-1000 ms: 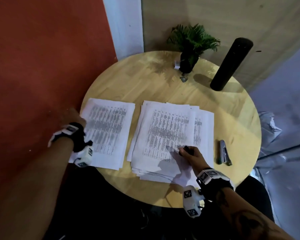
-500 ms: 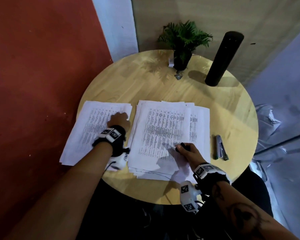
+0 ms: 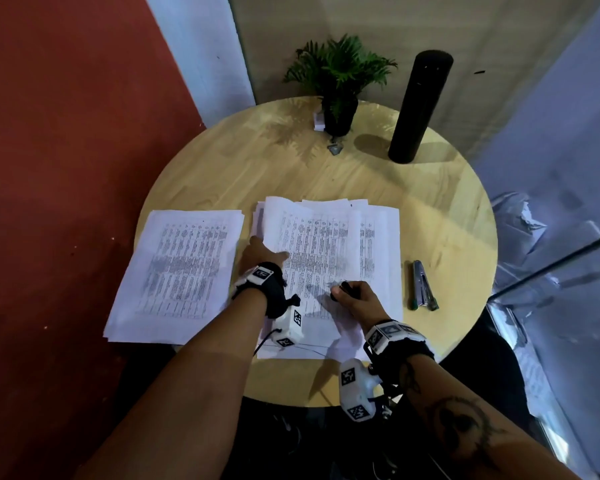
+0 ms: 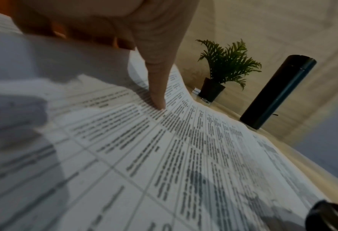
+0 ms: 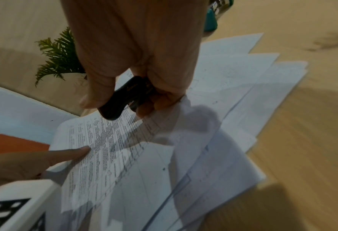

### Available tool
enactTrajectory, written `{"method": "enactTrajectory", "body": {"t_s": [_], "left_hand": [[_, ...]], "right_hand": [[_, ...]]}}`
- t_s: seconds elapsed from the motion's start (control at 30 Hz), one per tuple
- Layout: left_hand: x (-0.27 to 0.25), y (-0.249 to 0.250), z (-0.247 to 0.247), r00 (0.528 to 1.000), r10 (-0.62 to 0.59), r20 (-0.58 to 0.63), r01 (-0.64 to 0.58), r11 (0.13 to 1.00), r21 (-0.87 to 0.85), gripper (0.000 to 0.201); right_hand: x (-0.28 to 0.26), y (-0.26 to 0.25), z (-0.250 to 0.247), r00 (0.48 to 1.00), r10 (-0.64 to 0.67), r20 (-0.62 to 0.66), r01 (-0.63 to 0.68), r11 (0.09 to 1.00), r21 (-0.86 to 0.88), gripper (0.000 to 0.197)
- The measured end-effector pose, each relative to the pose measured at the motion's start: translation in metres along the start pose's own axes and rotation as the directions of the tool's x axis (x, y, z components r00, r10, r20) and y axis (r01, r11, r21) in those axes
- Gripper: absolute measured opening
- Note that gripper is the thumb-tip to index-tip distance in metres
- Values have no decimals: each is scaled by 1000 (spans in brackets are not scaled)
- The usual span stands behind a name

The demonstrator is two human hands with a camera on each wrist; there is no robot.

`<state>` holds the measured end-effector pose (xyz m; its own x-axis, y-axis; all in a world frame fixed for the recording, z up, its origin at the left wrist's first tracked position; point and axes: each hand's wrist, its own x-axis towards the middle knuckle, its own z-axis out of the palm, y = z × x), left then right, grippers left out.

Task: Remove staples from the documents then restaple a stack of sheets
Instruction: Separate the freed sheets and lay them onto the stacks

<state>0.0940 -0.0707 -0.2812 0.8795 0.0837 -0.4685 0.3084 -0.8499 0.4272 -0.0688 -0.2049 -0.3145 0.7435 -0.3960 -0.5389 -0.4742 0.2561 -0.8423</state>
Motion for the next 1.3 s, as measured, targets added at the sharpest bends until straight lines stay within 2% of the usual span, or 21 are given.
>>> {"method": "enactTrajectory", "body": {"t_s": [0.1, 0.17, 0.23, 0.27, 0.37, 0.47, 0.57, 0.63, 0.7, 0.77, 0.8, 0.87, 0.93, 0.97, 1.0, 1.07, 1.13, 1.23, 1.3], "left_hand": [[7, -6, -5, 988, -12, 157, 36, 988, -151, 61], [12, -13, -11, 961, -28, 274, 89, 973, -215, 59], [16, -18, -16, 955, -13, 295, 89, 965, -246, 63], [14, -18, -20, 963, 9, 271, 62, 966, -250, 64], [-5, -10, -32, 981, 108, 163, -75, 978, -197, 52], [-19, -9, -38, 971, 224, 80, -192, 936, -296, 45], [-29, -10, -47, 940, 340, -36, -327, 864, -382, 37], [-38, -9, -56, 919, 380, -103, -383, 802, -459, 32], [-43, -9, -66, 907, 394, -146, -407, 738, -539, 28], [-48, -8, -79, 900, 405, -159, -414, 685, -599, 24], [-50, -8, -84, 892, 422, -163, -425, 659, -621, 22], [-56, -8, -95, 862, 476, -175, -468, 613, -636, 24], [-67, -6, -106, 837, 513, -189, -500, 579, -644, 28], [-73, -7, -111, 832, 520, -194, -505, 565, -653, 27], [-76, -7, -116, 827, 524, -203, -511, 551, -660, 24], [-81, -10, -125, 824, 525, -212, -511, 527, -679, 16], [-88, -12, -135, 818, 530, -222, -515, 504, -694, 22], [-102, -2, -159, 777, 562, -285, -569, 431, -701, 57], [-119, 13, -183, 694, 597, -403, -675, 343, -654, 85]], "right_hand": [[1, 0, 1, 1000, 7, -6, -7, 1000, -7, 25], [1, -1, 1, 1000, 7, -20, -7, 1000, -5, 24], [-2, -5, 2, 1000, 15, -10, -15, 1000, -18, 19], [-3, -8, 3, 1000, 11, 0, -11, 1000, -10, 14], [-8, -25, -4, 999, 33, 32, -34, 999, 36, 17], [-13, -44, -18, 999, 18, 35, -20, 999, 49, 10], [-23, -83, -32, 992, -126, 12, 125, 991, 41, 15], [-32, -118, -39, 965, -263, 9, 263, 964, -29, 22], [-38, -152, -45, 905, -425, 34, 426, 898, -112, 23], [-46, -184, -49, 841, -534, 92, 541, 816, -206, 28], [-51, -199, -51, 801, -583, 138, 593, 740, -317, 32], [-62, -228, -54, 720, -640, 269, 647, 477, -595, 41], [-77, -254, -51, 670, -624, 403, 665, 263, -699, 47], [-83, -264, -49, 666, -589, 458, 670, 203, -714, 48], [-89, -273, -45, 671, -551, 496, 672, 170, -721, 48], [-99, -286, -39, 690, -497, 526, 673, 175, -718, 49], [-110, -294, -34, 685, -493, 536, 685, 186, -704, 49], [-127, -305, -28, 652, -522, 550, 709, 163, -686, 50], [-140, -313, -24, 616, -537, 576, 739, 141, -659, 49]]}}
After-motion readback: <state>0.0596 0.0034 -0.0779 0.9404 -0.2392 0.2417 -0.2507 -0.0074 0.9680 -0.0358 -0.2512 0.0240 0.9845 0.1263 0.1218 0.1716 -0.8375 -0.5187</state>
